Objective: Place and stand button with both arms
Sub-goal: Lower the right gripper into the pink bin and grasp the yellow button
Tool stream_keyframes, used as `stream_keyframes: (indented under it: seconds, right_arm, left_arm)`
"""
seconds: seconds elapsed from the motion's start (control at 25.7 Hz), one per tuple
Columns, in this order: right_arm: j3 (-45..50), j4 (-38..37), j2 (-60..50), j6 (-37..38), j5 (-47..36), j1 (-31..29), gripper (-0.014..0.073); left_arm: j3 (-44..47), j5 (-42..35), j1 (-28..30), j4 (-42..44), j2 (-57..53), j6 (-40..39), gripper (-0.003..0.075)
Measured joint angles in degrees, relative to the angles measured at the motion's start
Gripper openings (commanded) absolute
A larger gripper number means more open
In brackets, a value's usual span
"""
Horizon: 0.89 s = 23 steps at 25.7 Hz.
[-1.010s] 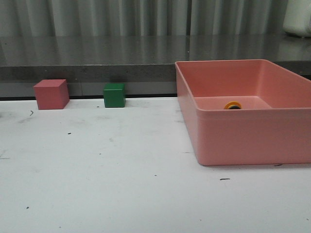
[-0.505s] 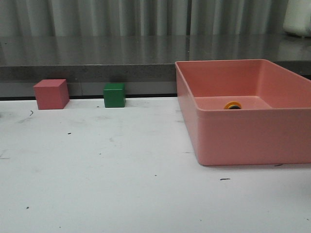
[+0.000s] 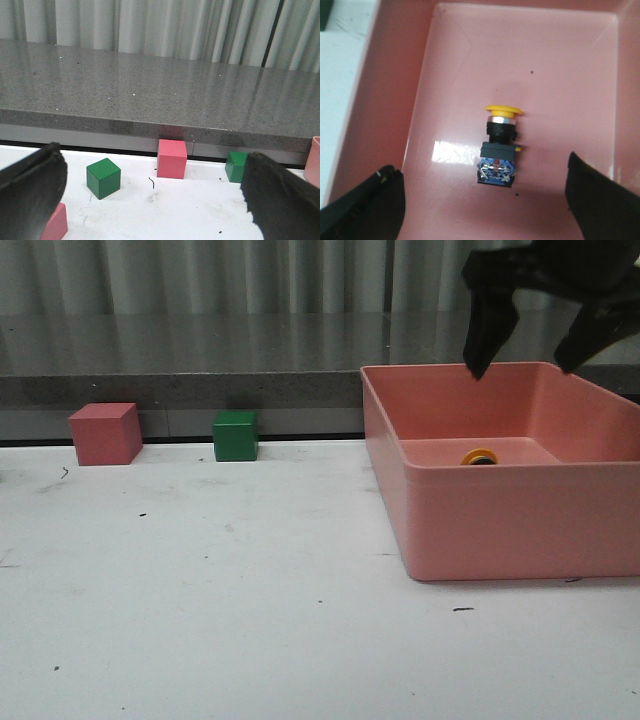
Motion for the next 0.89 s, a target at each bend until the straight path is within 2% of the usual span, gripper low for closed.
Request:
stream_keyframes:
  seconds: [0.31, 0.74, 0.89]
  right_arm:
    - [-1.3, 0.0, 7.8, 5.1, 0.0, -0.1, 0.06]
    - [-4.4, 0.0, 16.1, 6.9, -1.5, -0.2, 0.0595]
    - [-5.5, 0.0, 17.6, 6.9, -1.6, -0.2, 0.0517]
  left_arm:
    - [0.0, -0.5, 0.0, 0.0, 0.0, 0.0, 0.0679]
    - [0.0, -0.5, 0.0, 0.0, 0.0, 0.0, 0.0679]
    - [0.0, -0.5, 0.0, 0.0, 0.0, 0.0, 0.0679]
